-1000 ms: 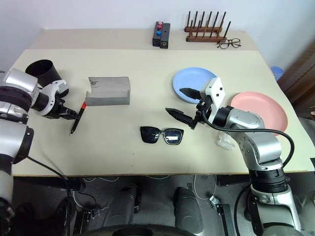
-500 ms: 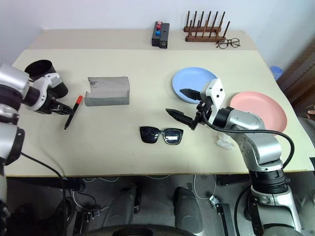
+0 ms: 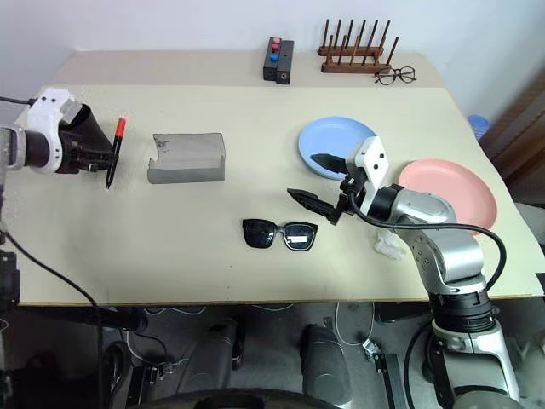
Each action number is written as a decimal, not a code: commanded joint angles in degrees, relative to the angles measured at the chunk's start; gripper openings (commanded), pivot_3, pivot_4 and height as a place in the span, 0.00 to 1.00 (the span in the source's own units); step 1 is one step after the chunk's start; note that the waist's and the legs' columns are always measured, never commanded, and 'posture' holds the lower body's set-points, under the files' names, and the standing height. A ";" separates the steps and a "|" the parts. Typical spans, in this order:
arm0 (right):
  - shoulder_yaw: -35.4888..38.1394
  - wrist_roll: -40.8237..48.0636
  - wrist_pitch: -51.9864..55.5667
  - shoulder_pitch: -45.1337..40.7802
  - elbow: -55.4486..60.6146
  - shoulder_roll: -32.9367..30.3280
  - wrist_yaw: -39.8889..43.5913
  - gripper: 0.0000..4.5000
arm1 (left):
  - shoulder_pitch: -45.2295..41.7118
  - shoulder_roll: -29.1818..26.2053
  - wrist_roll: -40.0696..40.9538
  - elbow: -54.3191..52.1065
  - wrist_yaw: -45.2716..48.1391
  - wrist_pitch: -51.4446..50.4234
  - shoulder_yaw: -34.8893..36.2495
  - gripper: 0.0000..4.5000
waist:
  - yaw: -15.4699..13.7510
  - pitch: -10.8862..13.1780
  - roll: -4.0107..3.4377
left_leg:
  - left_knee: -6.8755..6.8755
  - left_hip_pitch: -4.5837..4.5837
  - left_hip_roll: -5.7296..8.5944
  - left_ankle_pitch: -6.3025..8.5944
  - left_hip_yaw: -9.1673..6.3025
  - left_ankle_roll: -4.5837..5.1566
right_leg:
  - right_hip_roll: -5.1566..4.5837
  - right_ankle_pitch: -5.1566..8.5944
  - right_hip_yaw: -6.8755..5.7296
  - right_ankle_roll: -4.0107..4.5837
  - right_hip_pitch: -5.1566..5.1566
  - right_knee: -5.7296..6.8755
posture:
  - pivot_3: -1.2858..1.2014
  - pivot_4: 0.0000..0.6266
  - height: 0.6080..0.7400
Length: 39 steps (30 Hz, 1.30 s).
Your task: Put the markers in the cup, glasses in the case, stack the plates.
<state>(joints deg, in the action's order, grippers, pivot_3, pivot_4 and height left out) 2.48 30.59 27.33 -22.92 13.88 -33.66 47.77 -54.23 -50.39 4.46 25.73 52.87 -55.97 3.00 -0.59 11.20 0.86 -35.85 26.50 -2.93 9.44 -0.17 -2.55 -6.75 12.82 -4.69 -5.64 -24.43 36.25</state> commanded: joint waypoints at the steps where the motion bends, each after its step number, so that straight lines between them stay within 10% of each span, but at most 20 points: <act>1: 0.46 0.11 -1.19 -1.30 0.42 0.31 0.55 1.00 | -1.00 1.37 2.73 -0.21 -6.56 12.87 8.59 0.00 | -0.10 0.01 0.02 | -0.02 0.01 0.00 0.00 0.00 0.00 | 0.00 0.00 0.00 0.00 0.00 0.01 | 0.52 0.24 1.00; 17: 1.32 0.19 -0.72 -1.11 1.40 -0.40 0.19 1.00 | -12.28 4.53 7.82 25.80 -17.51 59.13 18.39 0.00 | -0.10 -0.01 0.04 | -0.09 -0.04 0.01 0.00 0.06 0.00 | 0.01 -0.02 0.00 -0.03 0.07 0.03 | 0.52 0.24 1.00; 39: 5.08 7.94 -3.54 -7.24 0.21 5.52 0.57 1.00 | 0.30 2.28 11.65 28.76 -21.75 66.44 22.83 0.00 | -0.03 -0.05 0.11 | -0.06 -0.08 0.00 0.00 0.07 -0.01 | 0.01 -0.03 -0.01 -0.04 0.11 0.04 | 0.52 0.24 1.00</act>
<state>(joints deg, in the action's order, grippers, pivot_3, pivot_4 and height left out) 6.07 37.02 24.81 -28.70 13.22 -28.47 48.20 -53.32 -47.06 15.34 57.13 31.74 10.24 25.27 -0.62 11.15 0.97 -35.91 26.42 -2.92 9.44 -0.10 -2.56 -6.74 12.79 -4.70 -5.68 -24.32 36.29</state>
